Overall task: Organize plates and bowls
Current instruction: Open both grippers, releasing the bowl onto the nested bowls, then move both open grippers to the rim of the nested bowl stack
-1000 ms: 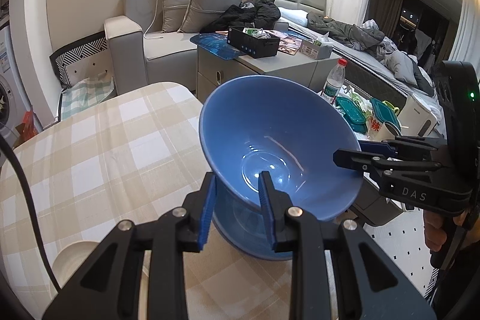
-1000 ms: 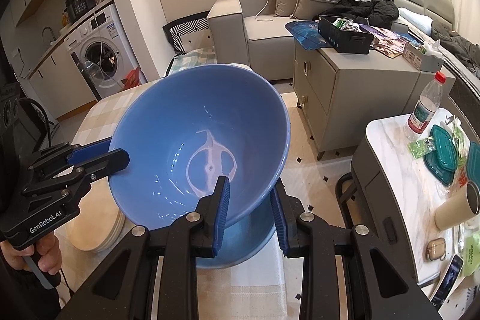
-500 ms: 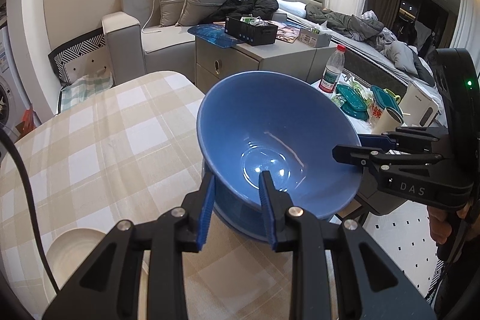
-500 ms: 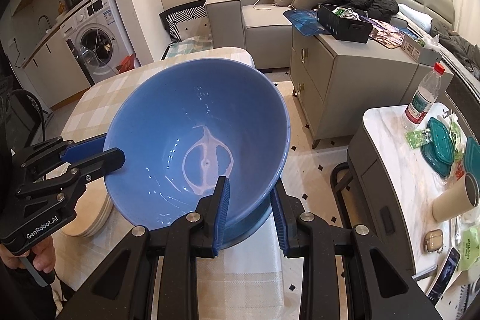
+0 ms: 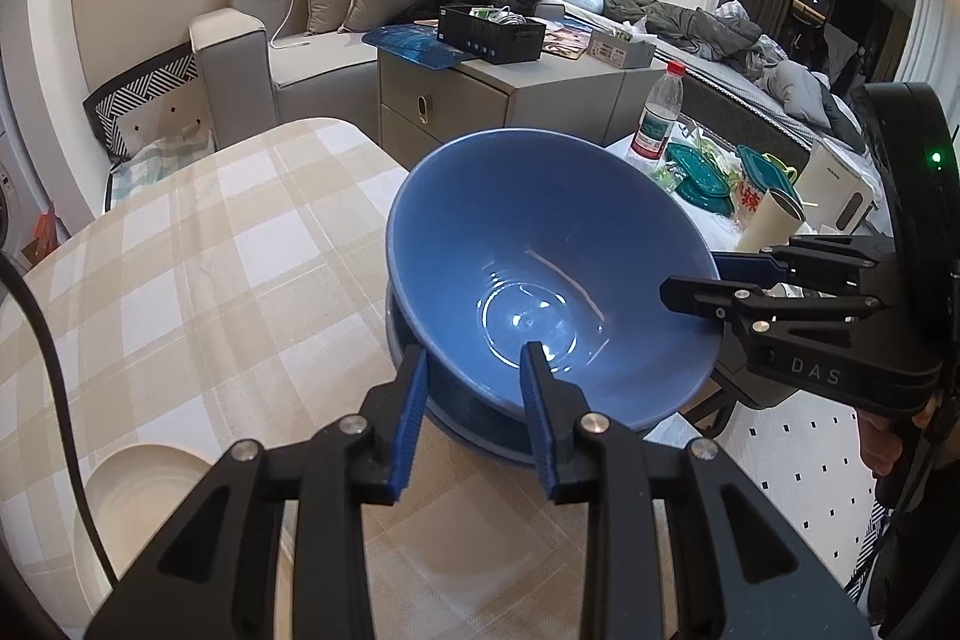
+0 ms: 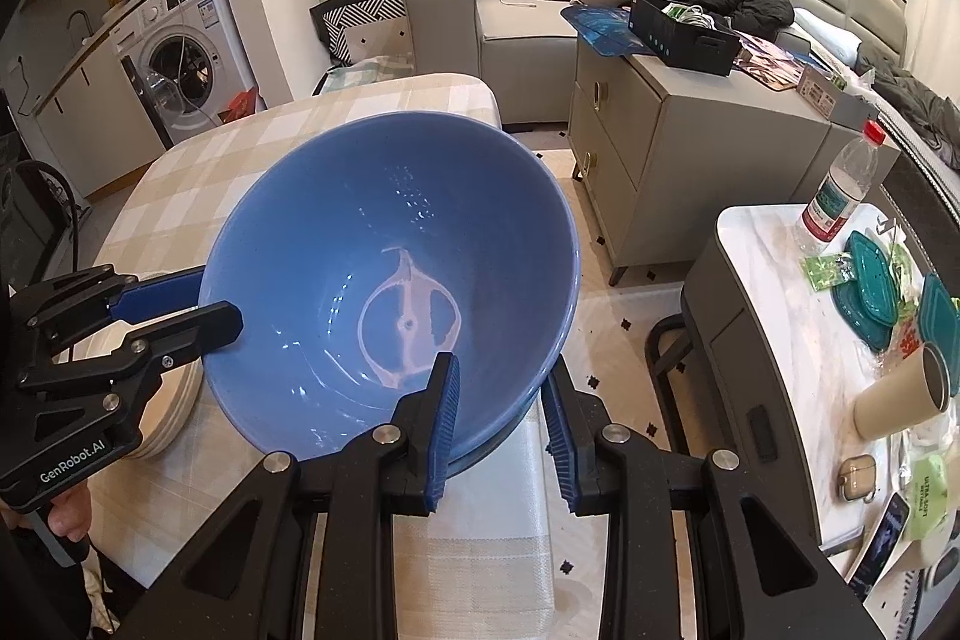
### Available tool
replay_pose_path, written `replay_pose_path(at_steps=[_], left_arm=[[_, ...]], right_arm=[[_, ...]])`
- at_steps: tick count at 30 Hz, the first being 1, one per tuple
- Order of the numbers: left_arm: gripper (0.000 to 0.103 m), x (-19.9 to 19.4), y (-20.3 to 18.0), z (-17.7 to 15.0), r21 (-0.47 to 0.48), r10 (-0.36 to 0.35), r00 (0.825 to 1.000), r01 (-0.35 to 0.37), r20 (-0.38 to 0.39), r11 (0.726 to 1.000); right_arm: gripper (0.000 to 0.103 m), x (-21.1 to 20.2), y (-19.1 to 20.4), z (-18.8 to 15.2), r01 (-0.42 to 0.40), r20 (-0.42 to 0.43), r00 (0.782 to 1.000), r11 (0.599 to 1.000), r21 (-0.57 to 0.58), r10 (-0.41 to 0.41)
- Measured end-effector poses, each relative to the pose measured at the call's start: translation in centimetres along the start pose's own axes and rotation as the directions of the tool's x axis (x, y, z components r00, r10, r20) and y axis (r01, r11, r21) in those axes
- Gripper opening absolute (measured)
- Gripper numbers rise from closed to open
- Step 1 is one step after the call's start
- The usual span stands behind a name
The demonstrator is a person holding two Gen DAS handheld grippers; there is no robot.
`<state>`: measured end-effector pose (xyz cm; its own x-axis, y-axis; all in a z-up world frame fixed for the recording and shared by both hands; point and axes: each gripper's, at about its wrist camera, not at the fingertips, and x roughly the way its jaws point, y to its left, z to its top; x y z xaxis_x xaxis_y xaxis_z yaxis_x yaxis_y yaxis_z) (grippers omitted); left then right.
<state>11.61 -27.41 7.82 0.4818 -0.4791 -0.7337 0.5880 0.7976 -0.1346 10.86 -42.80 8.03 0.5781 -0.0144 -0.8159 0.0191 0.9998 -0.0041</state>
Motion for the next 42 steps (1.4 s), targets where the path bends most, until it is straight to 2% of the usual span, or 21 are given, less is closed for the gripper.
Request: replay_pose_path(at_steps=[10,13,15,16,20,22,23,24,26,32,42], left_arm=[[0.031,0.5,0.6,-0.5,0.0,-0.004,1.0,0.004,-0.03,1.0],[0.037,0.6,1.1,-0.9,-0.007,-0.023,0.999,0.023,-0.041,1.0],[0.052,0.3,1.3,-1.1,-0.011,-0.032,0.999,0.031,-0.031,0.999],[0.054,0.3,1.4,-1.2,-0.017,-0.033,0.999,0.033,-0.03,0.999],[0.057,0.0,2.4,-1.3,-0.045,-0.032,0.999,0.031,-0.021,0.999],[0.06,-0.2,2.9,-1.3,-0.064,-0.035,0.999,0.034,-0.014,0.997],[0.068,-0.2,3.2,-1.3,-0.074,-0.034,0.999,0.034,-0.011,0.997],[0.086,-0.2,3.5,-1.3,-0.084,-0.029,1.0,0.028,-0.007,0.996],[0.102,-0.4,3.9,-1.4,-0.106,0.002,1.0,-0.001,0.014,0.994],[0.103,-0.2,4.6,-1.5,-0.126,0.014,0.999,-0.011,0.03,0.992],[0.103,0.2,4.7,-1.7,-0.127,0.015,0.999,-0.011,0.036,0.992]], right_arm=[[0.03,1.0,0.3,-0.5,-0.014,-0.022,1.0,1.0,-0.016,0.013],[0.034,0.7,0.4,-0.7,-0.022,-0.007,1.0,0.999,-0.033,0.021],[0.044,0.4,0.3,-0.8,-0.019,0.009,1.0,0.999,-0.034,0.019],[0.046,0.2,0.2,-0.8,-0.022,0.015,1.0,0.999,-0.032,0.023],[0.055,0.0,-0.5,-0.8,-0.032,0.036,0.999,0.999,-0.008,0.032],[0.068,0.0,-1.0,-0.7,-0.041,0.043,0.998,0.999,0.014,0.04],[0.077,0.0,-1.2,-0.7,-0.046,0.048,0.998,0.999,0.025,0.045],[0.083,0.0,-1.5,-0.7,-0.055,0.056,0.997,0.998,0.04,0.053],[0.086,0.0,-1.8,-0.7,-0.069,0.059,0.996,0.996,0.049,0.066],[0.099,0.2,-2.0,-0.8,-0.122,0.086,0.989,0.991,0.061,0.117],[0.103,0.5,-2.8,-1.3,-0.191,0.157,0.971,0.98,0.062,0.179]])
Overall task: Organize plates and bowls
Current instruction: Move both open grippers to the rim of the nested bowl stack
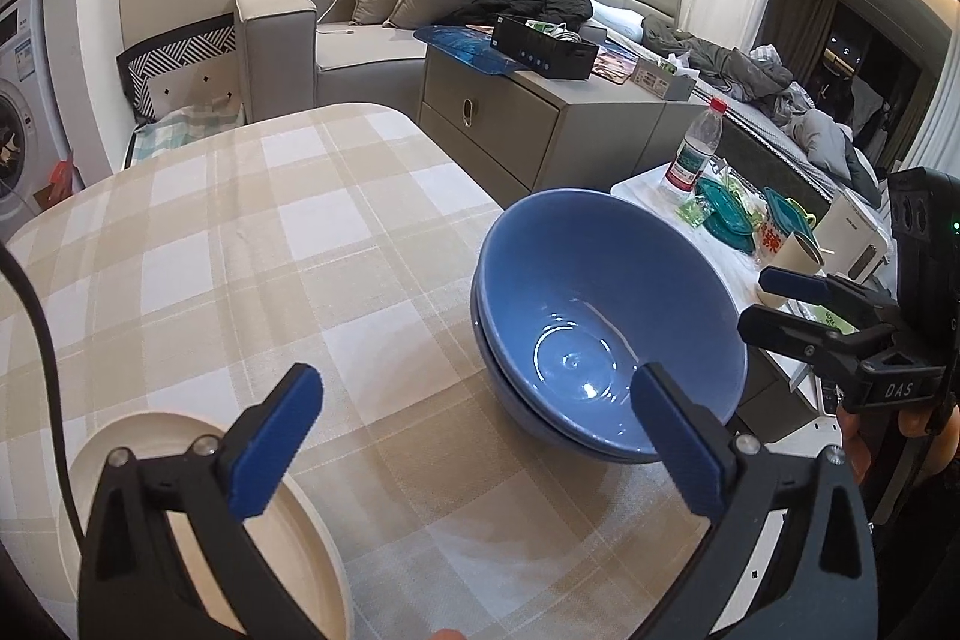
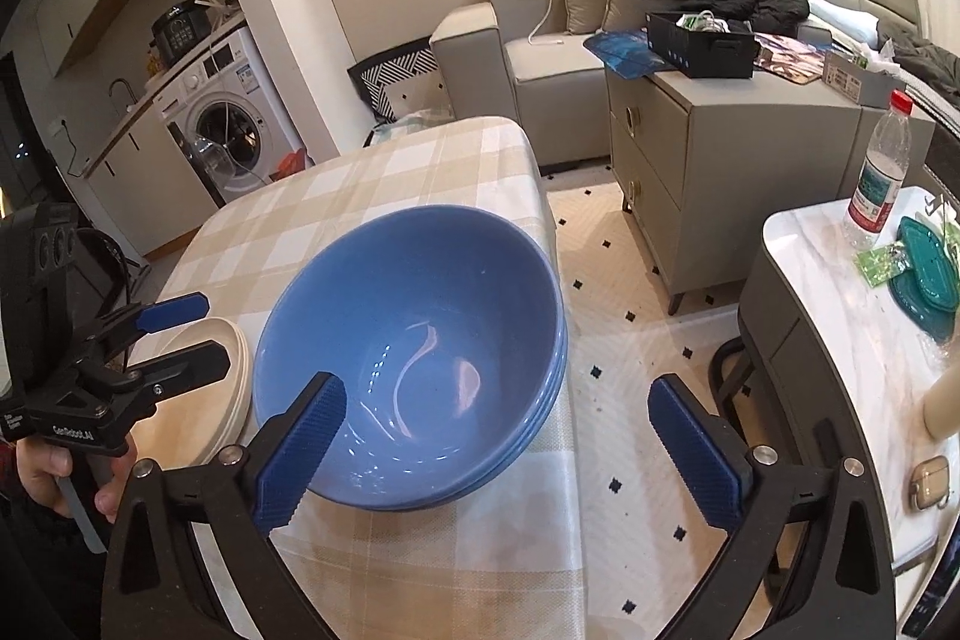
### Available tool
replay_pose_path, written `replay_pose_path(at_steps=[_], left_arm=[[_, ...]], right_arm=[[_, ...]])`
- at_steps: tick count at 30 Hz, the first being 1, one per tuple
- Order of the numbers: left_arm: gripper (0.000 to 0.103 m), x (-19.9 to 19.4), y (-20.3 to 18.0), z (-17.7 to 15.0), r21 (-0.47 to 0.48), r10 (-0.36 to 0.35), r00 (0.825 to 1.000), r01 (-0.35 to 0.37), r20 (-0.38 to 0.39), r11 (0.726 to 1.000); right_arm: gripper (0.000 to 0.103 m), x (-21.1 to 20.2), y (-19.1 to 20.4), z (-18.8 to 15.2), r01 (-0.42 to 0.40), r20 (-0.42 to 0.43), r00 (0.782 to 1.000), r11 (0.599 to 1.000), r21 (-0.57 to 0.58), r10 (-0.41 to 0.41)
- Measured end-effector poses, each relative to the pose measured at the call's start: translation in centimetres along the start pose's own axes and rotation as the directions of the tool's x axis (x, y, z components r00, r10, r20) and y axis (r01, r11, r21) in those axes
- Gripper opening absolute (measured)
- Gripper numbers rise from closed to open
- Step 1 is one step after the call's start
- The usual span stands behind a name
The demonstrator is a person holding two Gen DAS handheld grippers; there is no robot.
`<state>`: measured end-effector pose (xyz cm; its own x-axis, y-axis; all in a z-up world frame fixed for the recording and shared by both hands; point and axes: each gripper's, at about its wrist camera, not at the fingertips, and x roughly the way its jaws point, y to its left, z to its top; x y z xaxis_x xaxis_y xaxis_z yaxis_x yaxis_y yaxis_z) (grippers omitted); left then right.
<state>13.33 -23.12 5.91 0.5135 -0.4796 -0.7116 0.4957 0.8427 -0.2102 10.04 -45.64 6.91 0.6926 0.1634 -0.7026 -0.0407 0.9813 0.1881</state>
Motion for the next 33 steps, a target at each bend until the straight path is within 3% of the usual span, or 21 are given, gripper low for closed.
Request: replay_pose_path(at_steps=[16,33], left_arm=[[0.103,1.3,0.2,0.0,-0.005,0.0,1.0,0.0,-0.025,1.0],[0.103,3.6,-0.4,0.1,-0.001,0.01,0.998,-0.01,-0.069,1.0]], right_arm=[[0.103,0.8,-1.4,-0.7,-0.036,-0.006,0.999,0.999,0.033,0.036],[0.103,3.9,-1.6,-0.7,-0.037,-0.082,0.996,0.997,0.071,0.042]])
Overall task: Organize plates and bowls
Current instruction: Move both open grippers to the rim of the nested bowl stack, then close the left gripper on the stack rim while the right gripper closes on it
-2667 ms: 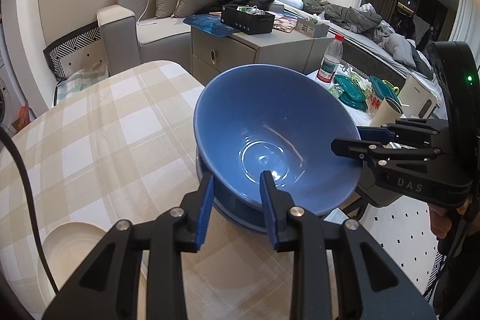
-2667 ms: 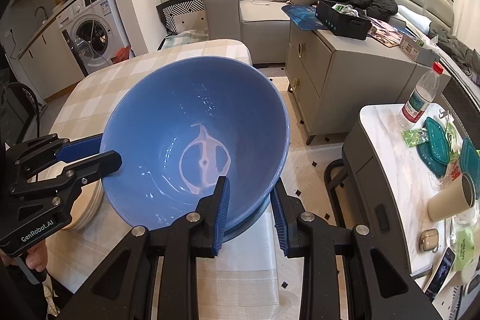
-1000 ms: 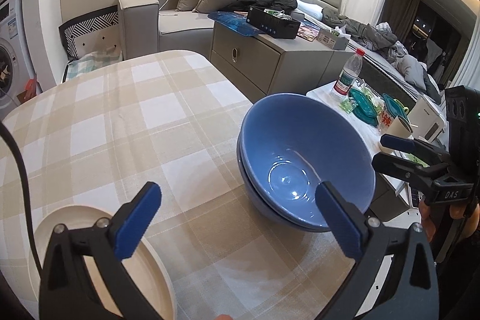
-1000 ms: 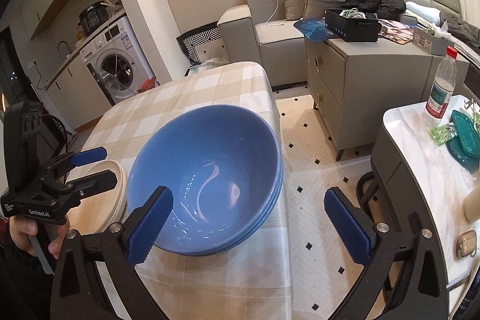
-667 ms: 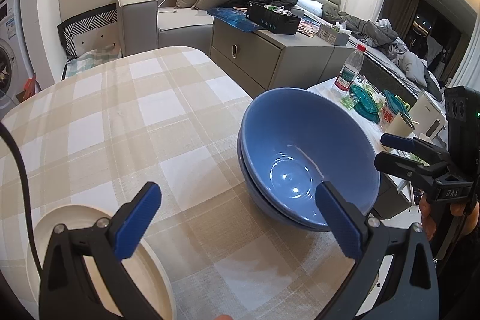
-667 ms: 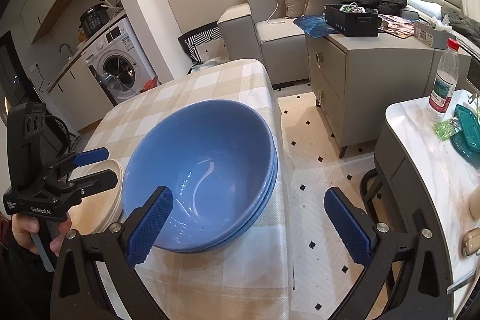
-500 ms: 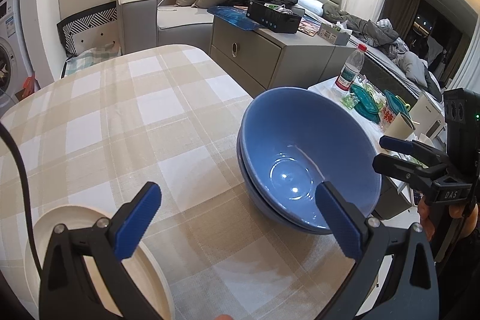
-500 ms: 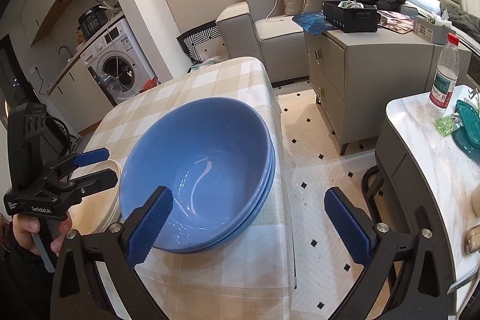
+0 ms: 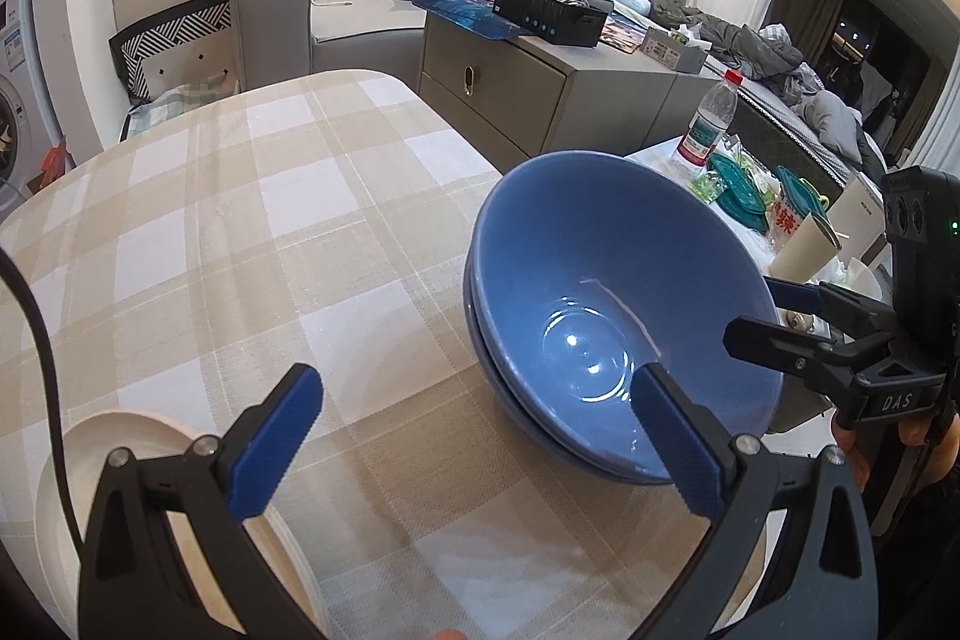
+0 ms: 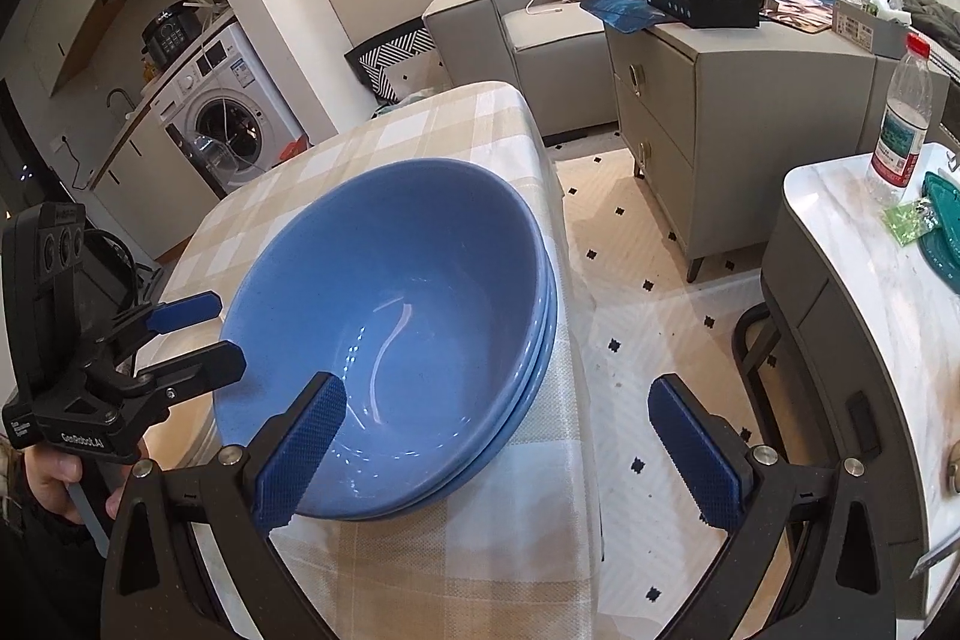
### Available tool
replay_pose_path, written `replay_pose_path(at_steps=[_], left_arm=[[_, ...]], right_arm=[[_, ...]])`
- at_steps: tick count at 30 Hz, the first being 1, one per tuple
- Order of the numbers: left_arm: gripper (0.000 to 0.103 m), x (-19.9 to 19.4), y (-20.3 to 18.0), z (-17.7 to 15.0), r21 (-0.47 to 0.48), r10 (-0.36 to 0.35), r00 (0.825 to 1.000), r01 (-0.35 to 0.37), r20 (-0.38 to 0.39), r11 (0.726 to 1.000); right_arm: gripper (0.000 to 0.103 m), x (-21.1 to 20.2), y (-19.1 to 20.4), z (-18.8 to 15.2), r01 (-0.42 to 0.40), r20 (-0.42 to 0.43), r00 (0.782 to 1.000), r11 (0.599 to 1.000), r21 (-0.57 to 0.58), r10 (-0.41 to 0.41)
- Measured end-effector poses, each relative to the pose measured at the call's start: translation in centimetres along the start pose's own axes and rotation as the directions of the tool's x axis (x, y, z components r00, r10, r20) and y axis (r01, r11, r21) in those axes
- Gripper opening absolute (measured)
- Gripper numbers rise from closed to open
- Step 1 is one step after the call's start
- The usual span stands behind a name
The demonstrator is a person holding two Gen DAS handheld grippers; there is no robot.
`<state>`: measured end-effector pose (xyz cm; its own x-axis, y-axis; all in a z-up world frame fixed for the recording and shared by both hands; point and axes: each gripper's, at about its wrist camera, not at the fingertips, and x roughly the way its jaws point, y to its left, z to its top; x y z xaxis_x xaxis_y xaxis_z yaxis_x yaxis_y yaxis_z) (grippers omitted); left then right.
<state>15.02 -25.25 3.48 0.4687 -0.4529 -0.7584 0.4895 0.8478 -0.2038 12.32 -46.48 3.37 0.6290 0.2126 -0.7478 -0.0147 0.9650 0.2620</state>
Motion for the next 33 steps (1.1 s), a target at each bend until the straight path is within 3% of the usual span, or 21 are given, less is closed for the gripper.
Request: replay_pose_path(at_steps=[12,26,29,31,33], left_arm=[[0.103,2.5,-0.8,0.5,0.01,0.009,0.999,-0.009,-0.038,1.0],[0.101,4.1,-1.1,0.8,0.006,0.002,0.998,-0.002,-0.056,1.0],[0.091,4.1,-1.2,0.8,0.01,-0.01,0.998,0.011,-0.057,1.0],[0.085,4.1,-1.2,0.8,0.01,-0.023,0.998,0.024,-0.056,1.0],[0.071,4.0,-1.4,0.7,0.017,-0.038,0.998,0.039,-0.057,0.999]], right_arm=[[0.102,2.3,0.1,0.7,-0.009,-0.052,0.999,0.999,0.042,0.011],[0.102,2.9,0.1,1.2,0.012,-0.056,0.998,0.999,0.037,-0.01],[0.098,2.9,0.1,1.3,0.018,-0.048,0.999,0.999,0.033,-0.017],[0.086,2.9,0.0,1.3,0.013,-0.049,0.999,0.999,0.032,-0.012],[0.077,2.9,0.1,1.3,0.019,-0.051,0.999,0.999,0.027,-0.018]])
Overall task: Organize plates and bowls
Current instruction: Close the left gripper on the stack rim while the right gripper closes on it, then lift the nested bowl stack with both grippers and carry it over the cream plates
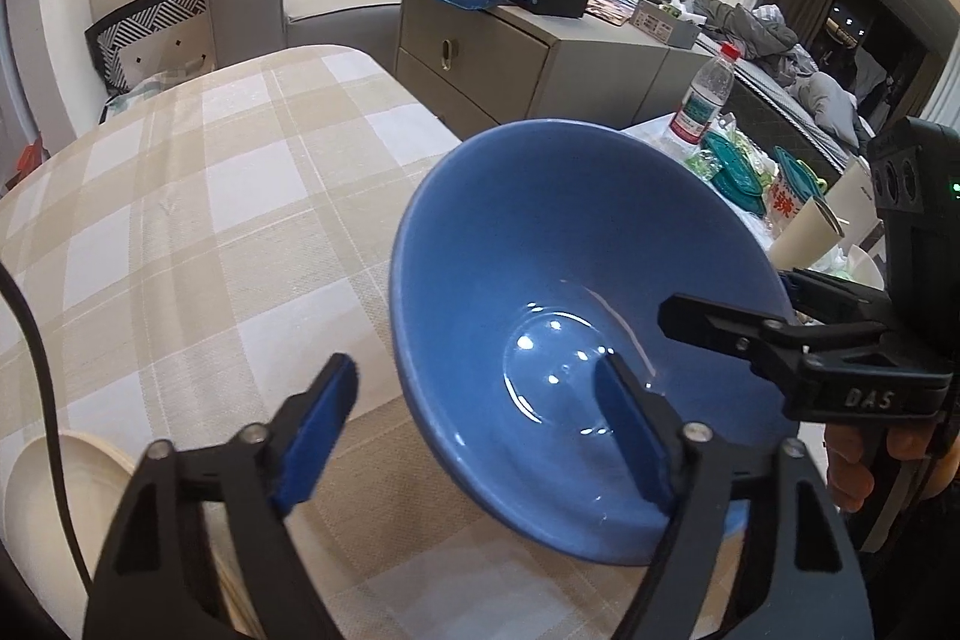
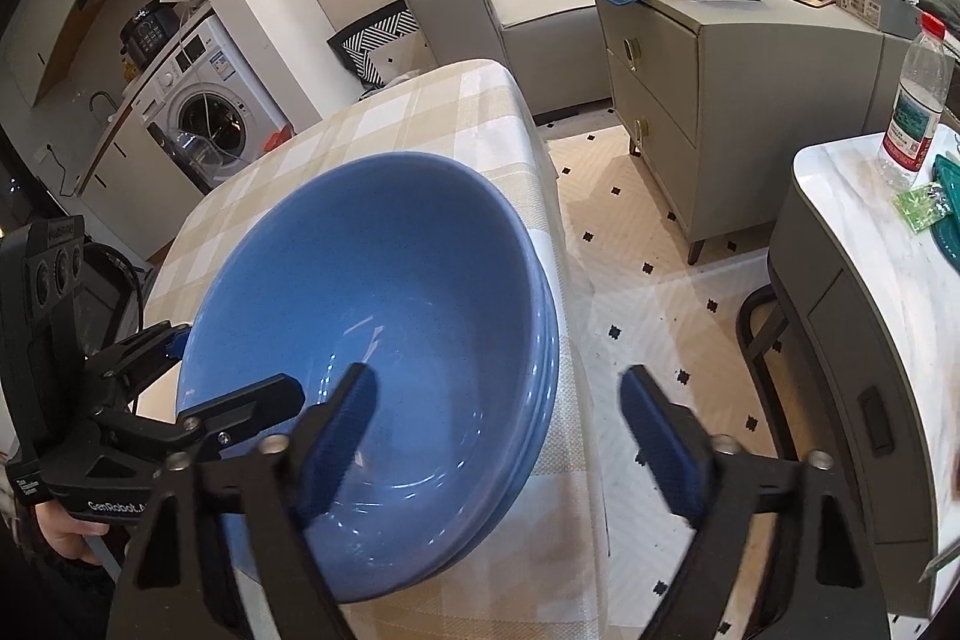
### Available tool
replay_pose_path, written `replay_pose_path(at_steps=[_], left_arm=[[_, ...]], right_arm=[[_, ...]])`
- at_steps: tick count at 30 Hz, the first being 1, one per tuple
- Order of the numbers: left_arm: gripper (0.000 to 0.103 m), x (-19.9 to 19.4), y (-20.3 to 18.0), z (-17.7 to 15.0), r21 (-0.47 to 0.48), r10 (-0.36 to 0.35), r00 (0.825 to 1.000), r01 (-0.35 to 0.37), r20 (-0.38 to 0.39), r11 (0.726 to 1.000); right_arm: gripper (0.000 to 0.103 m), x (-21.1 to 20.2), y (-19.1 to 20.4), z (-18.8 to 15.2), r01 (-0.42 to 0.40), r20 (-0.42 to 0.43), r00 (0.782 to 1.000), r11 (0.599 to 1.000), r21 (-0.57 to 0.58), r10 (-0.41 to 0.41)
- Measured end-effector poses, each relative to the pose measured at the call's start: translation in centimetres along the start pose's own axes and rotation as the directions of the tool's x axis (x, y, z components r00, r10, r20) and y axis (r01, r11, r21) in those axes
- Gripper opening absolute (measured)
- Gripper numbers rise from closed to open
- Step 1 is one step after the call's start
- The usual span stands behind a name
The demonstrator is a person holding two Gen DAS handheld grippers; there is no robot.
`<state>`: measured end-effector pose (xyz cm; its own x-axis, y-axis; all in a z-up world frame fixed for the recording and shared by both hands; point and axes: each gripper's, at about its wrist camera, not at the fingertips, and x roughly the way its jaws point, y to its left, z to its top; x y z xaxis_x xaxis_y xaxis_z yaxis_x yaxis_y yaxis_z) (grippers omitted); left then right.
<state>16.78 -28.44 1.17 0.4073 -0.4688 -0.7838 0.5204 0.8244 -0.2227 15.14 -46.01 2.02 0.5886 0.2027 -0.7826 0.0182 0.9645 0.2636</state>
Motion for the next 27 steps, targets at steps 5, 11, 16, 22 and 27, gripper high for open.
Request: replay_pose_path(at_steps=[5,11,16,22,27], left_arm=[[0.053,-0.07,-0.16,-0.1,0.009,-0.008,1.0,0.008,-0.008,1.0],[0.044,-0.28,-0.56,-0.19,0.026,0.011,1.0,-0.011,-0.013,1.0],[0.042,-0.33,-0.5,-0.17,0.029,0.018,1.0,-0.017,-0.024,0.999],[0.042,-0.33,-0.58,-0.19,0.024,0.025,0.999,-0.024,-0.032,0.999],[0.042,-0.35,-0.76,-0.22,0.029,0.035,0.999,-0.034,-0.036,0.999]], right_arm=[[0.062,-0.43,0.32,-0.17,-0.004,0.005,1.0,1.0,-0.017,0.004],[0.043,-0.42,0.33,-0.28,-0.022,-0.017,1.0,1.0,-0.004,0.022],[0.042,-0.6,0.56,-0.24,-0.007,-0.016,1.0,1.0,-0.018,0.007],[0.042,-0.54,0.7,-0.14,0.011,-0.024,1.0,1.0,-0.014,-0.011],[0.042,-0.45,0.86,0.0,0.033,-0.034,0.999,0.999,-0.004,-0.033]])
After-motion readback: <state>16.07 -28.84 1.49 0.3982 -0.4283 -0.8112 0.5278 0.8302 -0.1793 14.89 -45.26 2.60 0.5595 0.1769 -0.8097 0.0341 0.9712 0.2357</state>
